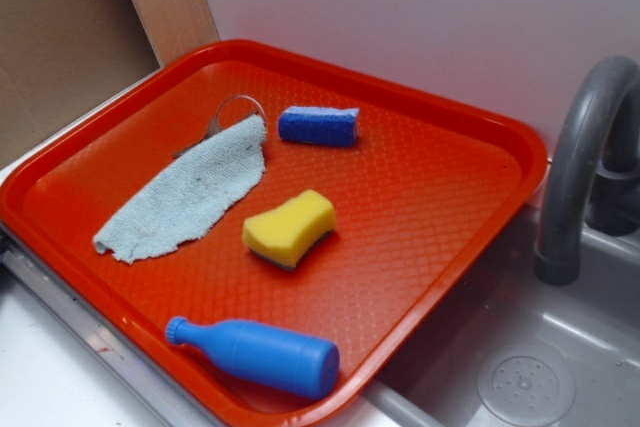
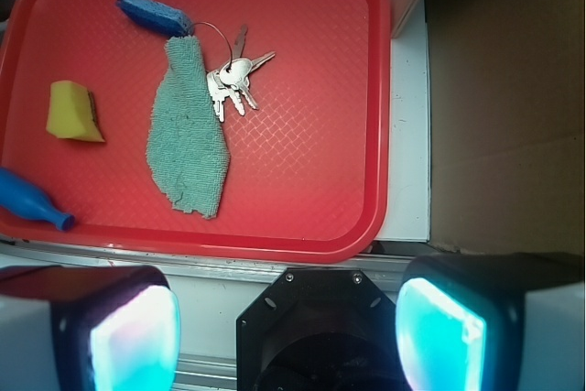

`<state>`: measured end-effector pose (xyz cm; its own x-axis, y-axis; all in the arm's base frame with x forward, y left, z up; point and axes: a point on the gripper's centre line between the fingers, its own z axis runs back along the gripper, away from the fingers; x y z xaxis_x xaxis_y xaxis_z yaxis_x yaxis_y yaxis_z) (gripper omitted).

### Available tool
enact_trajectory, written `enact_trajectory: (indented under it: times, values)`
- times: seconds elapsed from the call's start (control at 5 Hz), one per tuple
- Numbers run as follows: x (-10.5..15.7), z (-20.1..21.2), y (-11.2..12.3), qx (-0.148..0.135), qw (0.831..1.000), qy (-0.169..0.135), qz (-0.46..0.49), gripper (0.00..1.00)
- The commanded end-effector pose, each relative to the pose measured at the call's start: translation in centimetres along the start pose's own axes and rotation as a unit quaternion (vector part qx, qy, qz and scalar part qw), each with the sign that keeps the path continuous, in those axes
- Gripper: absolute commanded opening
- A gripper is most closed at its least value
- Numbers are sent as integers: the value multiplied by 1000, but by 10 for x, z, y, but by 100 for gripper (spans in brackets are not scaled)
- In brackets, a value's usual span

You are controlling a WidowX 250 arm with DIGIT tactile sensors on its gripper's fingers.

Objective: Grab the green sponge.

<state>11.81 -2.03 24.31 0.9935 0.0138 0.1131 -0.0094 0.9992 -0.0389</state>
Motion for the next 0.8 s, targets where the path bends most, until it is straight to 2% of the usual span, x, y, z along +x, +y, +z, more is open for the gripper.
enact_trajectory:
  times: [0.0,0.4,0.6]
  values:
    - [0,0,0,0,1000,0,0,100]
    - [27,-7,-38,-8,997,8,-70,100]
    - [37,-7,-63,-15,993,-2,-119,100]
